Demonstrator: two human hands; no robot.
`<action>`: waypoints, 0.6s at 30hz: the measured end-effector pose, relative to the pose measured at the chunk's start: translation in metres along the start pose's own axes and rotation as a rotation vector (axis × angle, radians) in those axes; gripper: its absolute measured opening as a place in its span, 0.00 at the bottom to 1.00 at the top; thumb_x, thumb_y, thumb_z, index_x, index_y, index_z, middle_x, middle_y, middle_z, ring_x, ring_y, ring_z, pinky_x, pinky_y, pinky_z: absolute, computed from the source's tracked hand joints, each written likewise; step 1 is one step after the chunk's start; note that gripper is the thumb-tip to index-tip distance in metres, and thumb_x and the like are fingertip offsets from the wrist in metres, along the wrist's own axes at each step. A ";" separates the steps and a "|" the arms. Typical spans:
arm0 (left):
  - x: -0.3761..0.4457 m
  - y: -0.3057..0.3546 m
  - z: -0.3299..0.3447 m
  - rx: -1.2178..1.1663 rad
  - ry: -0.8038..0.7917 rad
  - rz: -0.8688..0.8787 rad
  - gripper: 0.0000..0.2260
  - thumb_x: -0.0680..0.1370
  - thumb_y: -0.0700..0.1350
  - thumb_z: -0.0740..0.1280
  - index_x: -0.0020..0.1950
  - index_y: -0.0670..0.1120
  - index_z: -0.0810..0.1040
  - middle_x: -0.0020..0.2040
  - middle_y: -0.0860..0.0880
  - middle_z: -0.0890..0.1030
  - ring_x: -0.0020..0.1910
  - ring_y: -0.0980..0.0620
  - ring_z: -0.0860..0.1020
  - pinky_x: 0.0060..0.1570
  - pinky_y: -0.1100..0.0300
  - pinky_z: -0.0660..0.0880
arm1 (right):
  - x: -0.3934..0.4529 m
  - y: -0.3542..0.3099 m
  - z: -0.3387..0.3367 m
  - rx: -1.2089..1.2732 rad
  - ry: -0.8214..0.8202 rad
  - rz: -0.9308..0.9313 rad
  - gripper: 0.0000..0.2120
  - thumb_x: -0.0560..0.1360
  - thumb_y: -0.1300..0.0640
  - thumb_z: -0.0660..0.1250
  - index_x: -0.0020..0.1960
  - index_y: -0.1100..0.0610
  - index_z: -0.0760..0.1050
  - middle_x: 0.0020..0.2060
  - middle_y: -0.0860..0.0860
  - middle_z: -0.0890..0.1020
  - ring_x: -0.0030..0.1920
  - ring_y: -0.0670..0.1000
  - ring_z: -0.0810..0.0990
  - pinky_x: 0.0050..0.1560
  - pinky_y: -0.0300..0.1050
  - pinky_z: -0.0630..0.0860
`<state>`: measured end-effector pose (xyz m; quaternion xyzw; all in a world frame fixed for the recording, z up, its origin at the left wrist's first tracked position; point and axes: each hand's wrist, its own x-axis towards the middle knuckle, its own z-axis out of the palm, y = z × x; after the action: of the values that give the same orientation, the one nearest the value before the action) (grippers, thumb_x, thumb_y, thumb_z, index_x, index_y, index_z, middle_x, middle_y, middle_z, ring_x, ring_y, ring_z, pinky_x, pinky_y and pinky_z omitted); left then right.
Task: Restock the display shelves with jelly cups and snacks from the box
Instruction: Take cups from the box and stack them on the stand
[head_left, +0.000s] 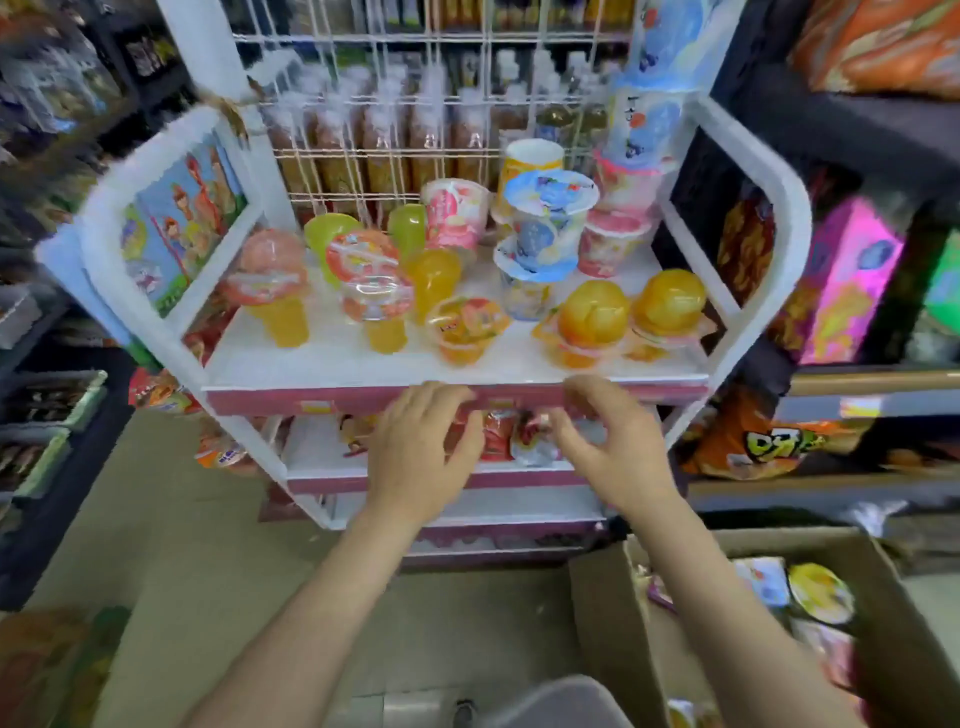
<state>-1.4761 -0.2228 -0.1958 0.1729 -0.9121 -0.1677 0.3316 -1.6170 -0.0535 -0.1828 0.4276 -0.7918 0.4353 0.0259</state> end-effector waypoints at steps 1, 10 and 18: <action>-0.015 0.017 0.025 -0.036 -0.091 0.000 0.15 0.78 0.52 0.60 0.53 0.45 0.81 0.48 0.48 0.82 0.48 0.45 0.79 0.45 0.52 0.75 | -0.026 0.026 -0.011 -0.030 0.004 0.089 0.19 0.75 0.43 0.61 0.56 0.54 0.79 0.46 0.46 0.81 0.44 0.46 0.78 0.43 0.42 0.75; -0.173 0.105 0.277 -0.076 -1.062 -0.236 0.21 0.82 0.58 0.60 0.73 0.52 0.69 0.66 0.51 0.73 0.57 0.47 0.78 0.52 0.53 0.73 | -0.263 0.276 -0.027 -0.134 -0.257 0.951 0.25 0.70 0.42 0.66 0.61 0.56 0.76 0.55 0.55 0.80 0.57 0.59 0.79 0.55 0.53 0.76; -0.290 0.140 0.397 -0.120 -1.066 -0.721 0.41 0.78 0.59 0.68 0.82 0.50 0.47 0.73 0.44 0.68 0.65 0.43 0.76 0.55 0.49 0.73 | -0.362 0.410 0.015 -0.065 -0.597 1.095 0.25 0.73 0.48 0.72 0.65 0.59 0.72 0.57 0.57 0.78 0.58 0.58 0.77 0.56 0.49 0.74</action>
<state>-1.5588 0.1013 -0.5828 0.3425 -0.8253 -0.3824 -0.2351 -1.6701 0.2771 -0.6153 0.0619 -0.8820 0.2228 -0.4107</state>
